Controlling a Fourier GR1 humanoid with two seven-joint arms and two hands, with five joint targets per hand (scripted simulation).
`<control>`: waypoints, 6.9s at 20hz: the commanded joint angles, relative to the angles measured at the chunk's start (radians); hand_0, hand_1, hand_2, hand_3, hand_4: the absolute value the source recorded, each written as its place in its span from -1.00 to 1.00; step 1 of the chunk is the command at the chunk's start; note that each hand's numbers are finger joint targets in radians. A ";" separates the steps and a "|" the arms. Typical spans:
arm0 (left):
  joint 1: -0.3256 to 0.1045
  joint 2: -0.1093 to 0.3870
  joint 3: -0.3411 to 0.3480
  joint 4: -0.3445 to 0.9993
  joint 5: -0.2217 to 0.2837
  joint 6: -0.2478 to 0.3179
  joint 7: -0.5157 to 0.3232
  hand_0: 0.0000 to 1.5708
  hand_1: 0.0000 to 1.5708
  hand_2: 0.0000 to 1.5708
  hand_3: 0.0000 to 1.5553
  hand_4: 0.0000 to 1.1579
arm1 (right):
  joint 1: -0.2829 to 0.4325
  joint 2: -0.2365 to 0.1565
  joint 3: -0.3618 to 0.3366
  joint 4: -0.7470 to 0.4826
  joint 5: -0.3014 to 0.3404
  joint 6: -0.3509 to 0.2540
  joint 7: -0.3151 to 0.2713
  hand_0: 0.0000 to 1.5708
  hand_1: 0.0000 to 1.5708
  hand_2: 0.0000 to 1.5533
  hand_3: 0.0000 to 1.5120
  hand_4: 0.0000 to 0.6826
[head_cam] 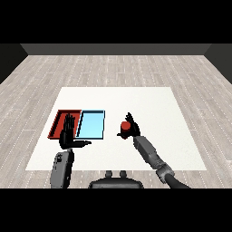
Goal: Pick the red can and put it in the red box
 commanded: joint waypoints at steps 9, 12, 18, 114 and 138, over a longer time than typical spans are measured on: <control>-0.056 0.000 0.008 0.038 -0.021 0.033 0.022 -1.00 -1.00 -1.00 -1.00 -1.00 | -0.045 0.001 0.172 0.084 -0.144 -0.275 -0.028 0.89 0.89 0.89 0.90 0.66; -0.020 -0.022 -0.015 0.051 -0.024 0.019 -0.024 -1.00 -1.00 -1.00 -1.00 -1.00 | -0.098 0.001 0.184 0.090 -0.174 -0.321 -0.010 0.85 0.85 0.87 0.88 0.79; -0.053 -0.018 -0.008 0.093 -0.030 0.020 -0.043 -1.00 -1.00 -1.00 -1.00 -1.00 | -0.095 0.001 0.175 0.070 -0.108 -0.339 0.004 0.85 0.85 0.86 0.85 0.74; -0.331 -0.051 -0.579 0.389 0.187 0.717 0.099 1.00 1.00 0.94 0.82 0.62 | 0.033 0.000 0.406 -0.702 0.034 -0.631 0.252 0.83 0.83 0.86 0.82 0.82; -0.304 -0.041 -0.528 0.402 0.140 0.689 0.106 1.00 1.00 1.00 0.92 0.97 | 0.148 -0.054 0.232 -0.926 0.249 -0.561 0.394 -1.00 -1.00 -1.00 -1.00 -1.00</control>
